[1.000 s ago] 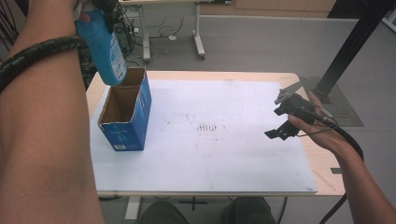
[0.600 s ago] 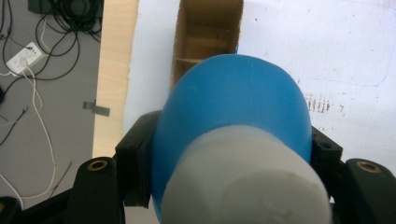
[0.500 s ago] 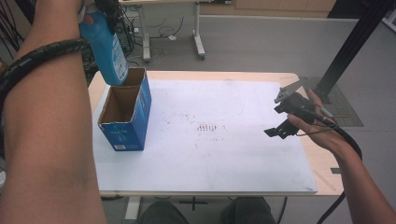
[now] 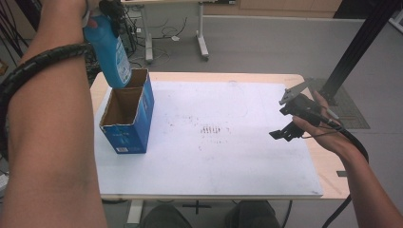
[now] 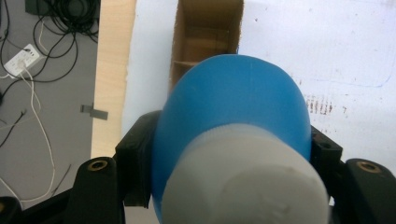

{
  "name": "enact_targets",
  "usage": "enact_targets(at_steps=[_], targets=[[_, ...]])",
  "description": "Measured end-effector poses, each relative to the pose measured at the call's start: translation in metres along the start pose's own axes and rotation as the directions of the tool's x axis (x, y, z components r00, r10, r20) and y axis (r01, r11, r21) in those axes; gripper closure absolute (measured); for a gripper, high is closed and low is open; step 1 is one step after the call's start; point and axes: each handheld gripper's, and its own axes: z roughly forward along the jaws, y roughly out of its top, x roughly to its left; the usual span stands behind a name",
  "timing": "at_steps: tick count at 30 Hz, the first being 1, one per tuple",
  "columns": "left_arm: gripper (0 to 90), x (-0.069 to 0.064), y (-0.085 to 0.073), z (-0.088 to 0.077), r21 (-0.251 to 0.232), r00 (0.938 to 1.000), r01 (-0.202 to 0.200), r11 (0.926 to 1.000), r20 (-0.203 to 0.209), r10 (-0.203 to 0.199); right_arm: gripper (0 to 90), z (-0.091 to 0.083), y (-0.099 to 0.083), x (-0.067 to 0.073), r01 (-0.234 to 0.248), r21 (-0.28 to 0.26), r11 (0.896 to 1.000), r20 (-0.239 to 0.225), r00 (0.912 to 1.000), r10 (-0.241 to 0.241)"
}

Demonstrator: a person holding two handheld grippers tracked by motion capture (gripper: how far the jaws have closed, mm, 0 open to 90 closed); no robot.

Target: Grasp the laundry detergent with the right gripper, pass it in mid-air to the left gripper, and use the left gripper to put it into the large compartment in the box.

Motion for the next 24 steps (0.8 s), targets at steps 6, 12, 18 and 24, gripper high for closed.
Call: enact_targets(at_steps=[6,12,18,24], targets=[[35.8,0.000,0.001,0.004,0.001,1.0000,0.001,1.0000,0.005,-0.001,5.2,0.001,-0.001,-0.001,0.000,0.008,1.000,-0.002,1.0000,0.000],[35.8,0.000,0.001,0.014,0.008,1.0000,0.001,1.0000,0.007,-0.001,5.2,0.002,-0.002,-0.001,-0.004,0.010,1.000,-0.002,1.0000,0.004],[35.8,0.002,0.001,0.027,0.020,0.9997,0.001,0.9998,0.025,-0.002,5.3,0.003,-0.003,-0.001,-0.005,0.014,1.000,-0.006,1.0000,0.005],[35.8,0.005,0.000,0.039,0.031,0.9998,0.002,0.9995,0.018,-0.002,5.3,0.002,-0.005,-0.002,-0.006,0.014,1.000,0.000,1.0000,0.006]])
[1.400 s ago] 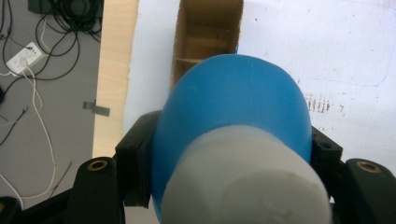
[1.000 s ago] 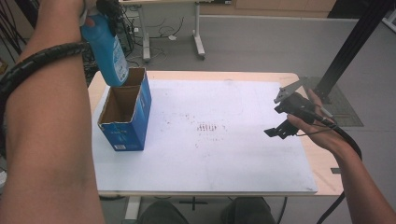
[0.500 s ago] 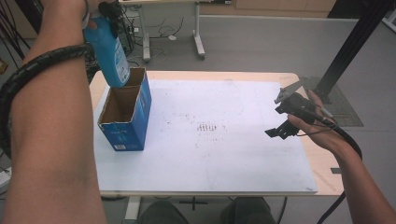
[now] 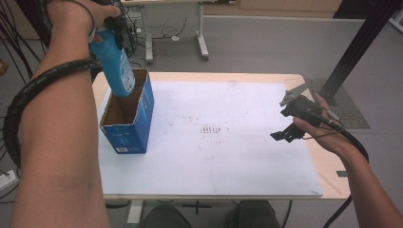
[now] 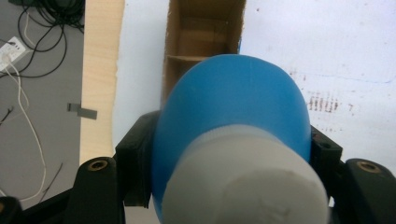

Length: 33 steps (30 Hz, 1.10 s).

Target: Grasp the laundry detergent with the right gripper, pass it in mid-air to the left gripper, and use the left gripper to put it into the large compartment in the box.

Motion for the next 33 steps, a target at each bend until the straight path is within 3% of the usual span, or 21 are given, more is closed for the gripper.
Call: enact_targets(at_steps=[33], targets=[[35.9,0.017,-0.004,0.066,0.062,0.9995,0.016,0.9980,-0.030,-0.014,5.3,0.007,0.002,0.002,0.004,0.016,1.000,-0.005,1.0000,-0.004]])
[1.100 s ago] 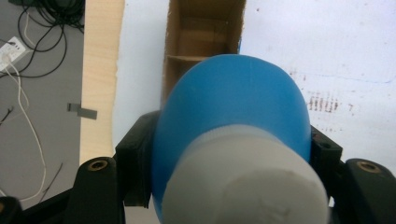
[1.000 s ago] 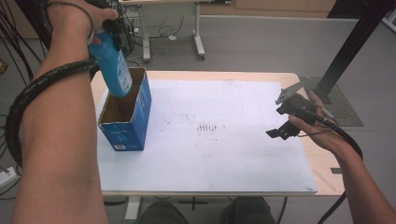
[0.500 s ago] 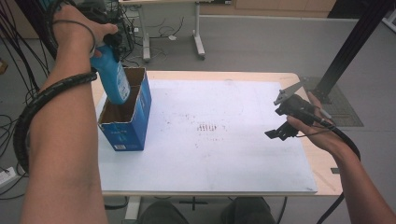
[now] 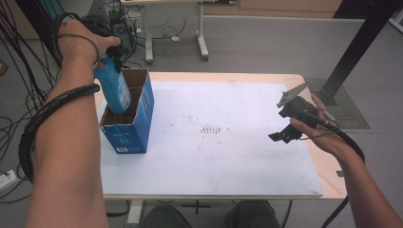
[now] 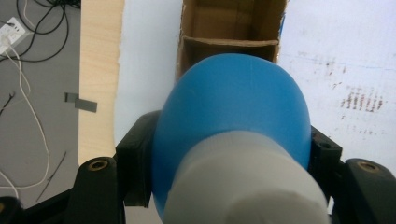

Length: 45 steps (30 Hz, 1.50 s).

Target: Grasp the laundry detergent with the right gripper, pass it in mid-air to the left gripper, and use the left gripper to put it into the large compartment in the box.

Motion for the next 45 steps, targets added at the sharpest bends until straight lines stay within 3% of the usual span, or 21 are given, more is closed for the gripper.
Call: enact_targets(at_steps=[19,28,34,45], targets=[[36.0,-0.007,-0.004,0.056,0.040,0.9991,-0.043,0.9983,0.004,0.043,5.4,0.007,0.000,0.002,0.004,0.011,1.000,-0.002,1.0000,-0.004],[36.1,-0.011,-0.006,0.086,0.049,0.9976,-0.066,0.9966,-0.018,0.067,5.3,0.009,-0.001,0.001,0.001,0.016,1.000,0.001,1.0000,-0.001],[36.1,-0.012,-0.008,0.105,0.055,0.9973,-0.073,0.9958,-0.006,0.073,5.4,0.012,-0.001,0.001,-0.001,0.021,1.000,-0.007,1.0000,0.001],[36.1,-0.014,-0.009,0.128,0.069,0.9963,-0.085,0.9939,-0.005,0.086,5.4,0.014,-0.005,0.000,-0.010,0.028,1.000,-0.005,0.9999,0.010]])
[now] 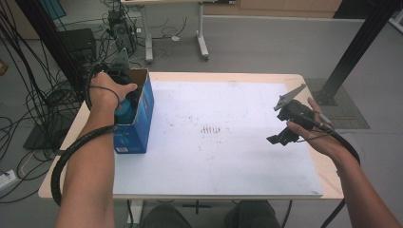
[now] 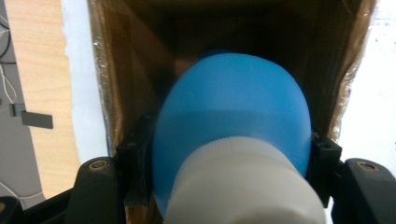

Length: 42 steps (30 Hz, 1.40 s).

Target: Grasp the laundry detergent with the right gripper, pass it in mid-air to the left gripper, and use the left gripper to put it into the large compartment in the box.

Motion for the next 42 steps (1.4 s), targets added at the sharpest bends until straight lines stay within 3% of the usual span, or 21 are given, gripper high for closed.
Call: enact_targets(at_steps=[12,42], targets=[[36.1,0.002,-0.001,0.013,0.005,1.0000,-0.008,1.0000,-0.004,0.009,5.4,0.001,-0.004,-0.001,-0.008,0.003,1.000,0.000,1.0000,0.008],[35.7,0.002,0.000,0.016,-0.025,0.9999,-0.007,0.9997,-0.011,0.007,5.5,0.000,-0.008,-0.001,-0.012,0.006,1.000,0.003,0.9999,0.012]])
